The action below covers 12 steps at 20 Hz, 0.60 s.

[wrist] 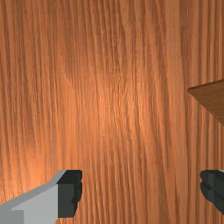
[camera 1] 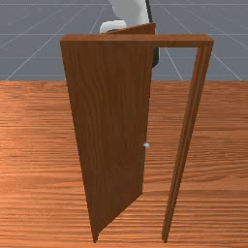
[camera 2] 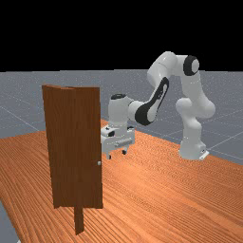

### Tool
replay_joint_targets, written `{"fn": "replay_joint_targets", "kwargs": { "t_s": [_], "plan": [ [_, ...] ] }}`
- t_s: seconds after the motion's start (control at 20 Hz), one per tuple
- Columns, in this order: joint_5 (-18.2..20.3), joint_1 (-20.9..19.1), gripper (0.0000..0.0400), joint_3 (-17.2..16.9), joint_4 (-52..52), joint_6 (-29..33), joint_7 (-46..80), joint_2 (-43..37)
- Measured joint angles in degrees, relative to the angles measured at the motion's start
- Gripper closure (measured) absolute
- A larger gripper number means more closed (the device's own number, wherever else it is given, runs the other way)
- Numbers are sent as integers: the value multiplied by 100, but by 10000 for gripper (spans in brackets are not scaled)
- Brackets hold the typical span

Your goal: Close the door

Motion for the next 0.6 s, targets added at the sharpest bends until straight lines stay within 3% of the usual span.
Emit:
{"fn": "replay_joint_targets", "kwargs": {
  "t_s": [0.05,0.1,0.15,0.25,0.3,0.35,0.4,0.5,0.6],
  "plan": [
    [-30,80,157,13,9,-14,231,4],
    [-46,185,252,52,14,-22,359,6],
    [-52,251,310,80,17,-25,408,7],
    [-59,308,367,103,21,-29,458,9],
    [-61,314,223,113,25,-29,432,11],
    [-61,317,135,114,30,-31,436,14],
    [-86,332,82,100,32,-37,478,13],
    [-60,322,30,111,58,-83,454,20],
    [-59,323,11,112,74,-110,456,27]
  ]
}}
